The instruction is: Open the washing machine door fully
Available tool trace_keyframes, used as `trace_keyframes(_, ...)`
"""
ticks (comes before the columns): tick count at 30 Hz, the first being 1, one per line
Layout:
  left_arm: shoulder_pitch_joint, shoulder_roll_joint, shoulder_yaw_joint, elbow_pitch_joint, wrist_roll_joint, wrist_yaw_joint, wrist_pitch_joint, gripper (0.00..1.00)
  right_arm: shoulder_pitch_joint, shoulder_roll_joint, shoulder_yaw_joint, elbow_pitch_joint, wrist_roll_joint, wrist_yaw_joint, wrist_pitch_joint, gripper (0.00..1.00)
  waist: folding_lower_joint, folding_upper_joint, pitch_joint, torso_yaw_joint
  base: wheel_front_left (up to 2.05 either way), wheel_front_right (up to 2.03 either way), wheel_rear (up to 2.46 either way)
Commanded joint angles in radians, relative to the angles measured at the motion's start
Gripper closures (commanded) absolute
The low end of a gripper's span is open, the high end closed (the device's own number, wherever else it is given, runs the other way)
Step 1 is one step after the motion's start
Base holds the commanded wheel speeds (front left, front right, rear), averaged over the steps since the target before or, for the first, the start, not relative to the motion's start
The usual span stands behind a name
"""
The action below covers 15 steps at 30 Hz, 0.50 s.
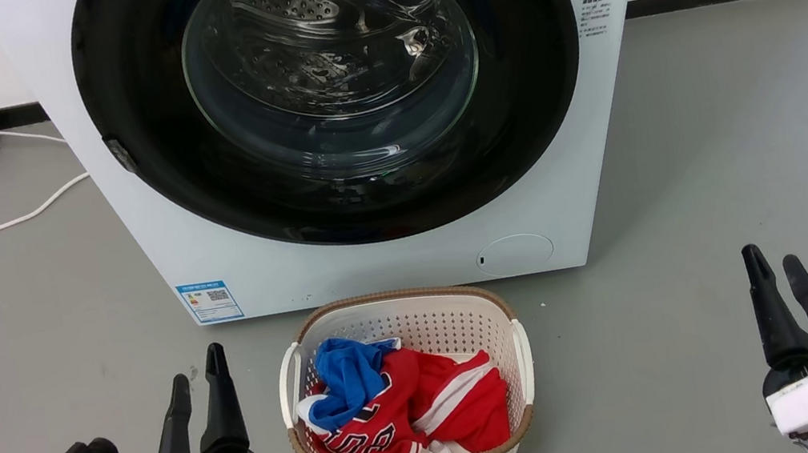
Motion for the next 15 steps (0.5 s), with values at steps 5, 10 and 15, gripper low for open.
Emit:
trace_keyframes(5,0.006,0.018,-0.025,-0.034,0.08,0.022,-0.022,0.0,0.005,-0.001,-0.001,-0.038,-0.086,0.002,-0.022,0.0,0.0,0.0,-0.001,0.001,0.0,0.0,0.0)
trace_keyframes(10,0.013,0.026,-0.041,-0.046,0.139,0.036,-0.038,0.0,0.013,-0.001,-0.004,-0.057,-0.136,0.002,-0.037,0.0,0.0,0.0,-0.001,0.001,0.0,0.0,0.0)
trace_keyframes(15,0.021,0.03,-0.054,-0.053,0.193,0.043,-0.053,0.0,0.025,0.0,0.002,-0.075,-0.187,0.002,-0.051,0.0,0.0,0.0,0.0,0.003,0.0,0.0,0.0)
